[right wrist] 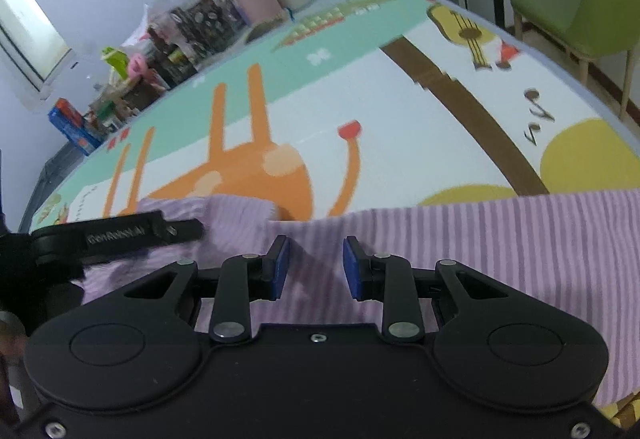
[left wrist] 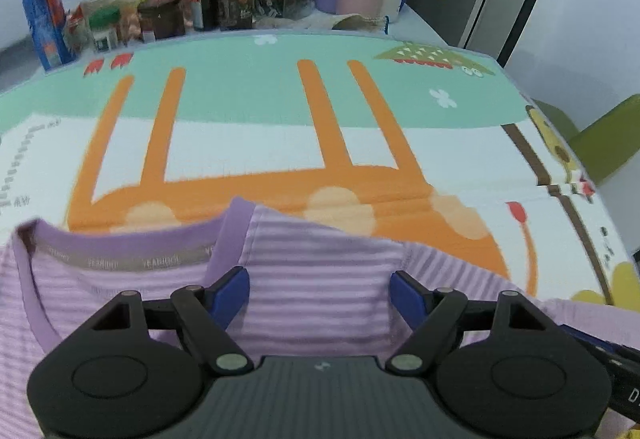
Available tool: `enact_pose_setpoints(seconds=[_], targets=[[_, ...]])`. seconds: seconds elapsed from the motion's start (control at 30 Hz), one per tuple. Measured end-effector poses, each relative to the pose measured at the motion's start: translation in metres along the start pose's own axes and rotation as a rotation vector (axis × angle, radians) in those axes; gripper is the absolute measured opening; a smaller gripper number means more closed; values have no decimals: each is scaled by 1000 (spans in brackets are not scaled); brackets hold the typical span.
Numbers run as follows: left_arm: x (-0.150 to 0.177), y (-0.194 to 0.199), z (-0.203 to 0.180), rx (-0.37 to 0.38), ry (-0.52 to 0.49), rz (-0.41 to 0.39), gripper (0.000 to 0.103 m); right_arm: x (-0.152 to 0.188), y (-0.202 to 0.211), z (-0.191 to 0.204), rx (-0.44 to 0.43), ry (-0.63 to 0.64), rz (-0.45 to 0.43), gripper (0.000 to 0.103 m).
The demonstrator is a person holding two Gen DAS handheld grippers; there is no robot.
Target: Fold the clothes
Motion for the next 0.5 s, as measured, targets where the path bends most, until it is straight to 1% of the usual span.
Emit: enact_pose_setpoints(seconds=[0.07,0.13,0.2,0.23,0.3,0.33,0.5], targets=[[-2,-3,-2,-31,-28,-13,80,2,-3,-4,-8,1,-5,27],[-4,-6,-1,-83,-51,-32,81,2,-3,-5,-4,22,-8,27],[-7,-10,2,-140,-58,-48,94,1,-3,-6,8,44,-10,27],[-7,-14,8,-152,-31,-34,102,1,-1,-7,19,47,-12,27],[-9,-22,20,-130,40,-3,103,2,1,-9,37,62,-10,26],[-11,-23,25,-148,46,-3,103,2,3,-10,46,71,-9,26],[-15,-26,35,-176,58,3,103,4,8,-12,103,111,-5,25]])
Point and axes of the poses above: each gripper's, at about its wrist camera, not at the fingertips, and y roughly against the way its jaws point, z to its left, x to its underside, the point moved 10 cm from there along -y, roughly the way its jaws point, and after that the axes turned 10 degrees about -x, right-handed, at the moved point
